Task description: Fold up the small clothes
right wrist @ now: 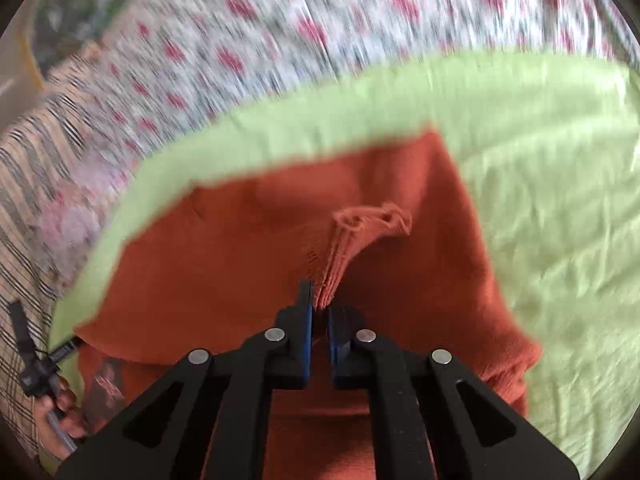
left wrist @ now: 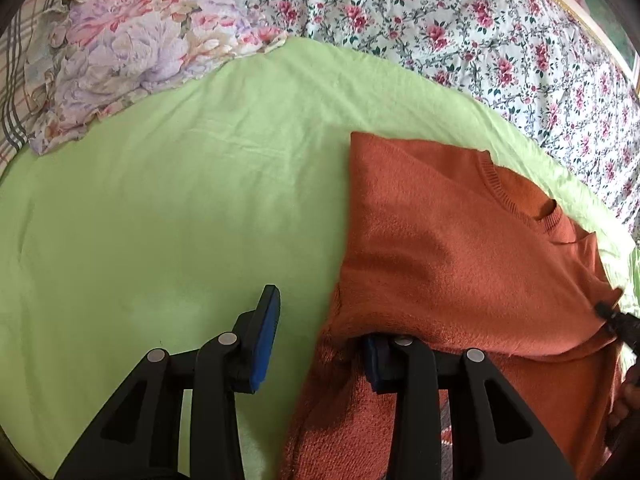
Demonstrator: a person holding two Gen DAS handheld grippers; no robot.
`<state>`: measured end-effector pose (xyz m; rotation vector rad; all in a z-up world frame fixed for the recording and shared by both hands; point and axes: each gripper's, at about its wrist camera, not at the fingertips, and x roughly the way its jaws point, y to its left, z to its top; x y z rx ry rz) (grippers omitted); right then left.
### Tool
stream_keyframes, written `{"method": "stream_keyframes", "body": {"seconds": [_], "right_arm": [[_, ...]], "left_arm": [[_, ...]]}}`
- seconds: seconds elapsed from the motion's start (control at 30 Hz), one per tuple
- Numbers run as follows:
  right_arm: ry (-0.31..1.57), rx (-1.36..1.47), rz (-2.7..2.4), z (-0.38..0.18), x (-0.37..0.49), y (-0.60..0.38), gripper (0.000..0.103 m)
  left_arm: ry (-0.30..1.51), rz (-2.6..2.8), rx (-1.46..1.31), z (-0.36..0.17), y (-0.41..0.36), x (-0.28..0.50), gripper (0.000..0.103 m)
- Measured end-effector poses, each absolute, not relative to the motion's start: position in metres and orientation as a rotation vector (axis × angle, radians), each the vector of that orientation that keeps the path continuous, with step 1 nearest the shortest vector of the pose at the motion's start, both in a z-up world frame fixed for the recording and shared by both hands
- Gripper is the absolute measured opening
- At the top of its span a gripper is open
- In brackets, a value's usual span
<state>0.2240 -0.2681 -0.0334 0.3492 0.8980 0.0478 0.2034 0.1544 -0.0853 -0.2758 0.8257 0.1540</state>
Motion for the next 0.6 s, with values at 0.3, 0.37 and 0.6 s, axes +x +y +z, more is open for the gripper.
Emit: {"method": "stream_keyframes", "body": {"seconds": [0.3, 0.37, 0.6], "right_arm": [[0.883, 0.409, -0.023, -0.025, 0.196, -0.301, 0.020], [0.862, 0.431, -0.024, -0.018, 0.188, -0.315, 0.020], [0.859, 0.358, 0.046, 0.003, 0.202, -0.321, 0.045]], "left_arm": [[0.858, 0.091, -0.249, -0.083, 0.159, 0.184, 0.046], [0.843, 0.050, -0.255, -0.077, 0.161, 0.173, 0.045], [0.772, -0.048, -0.175, -0.037, 0.156, 0.185, 0.053]]}}
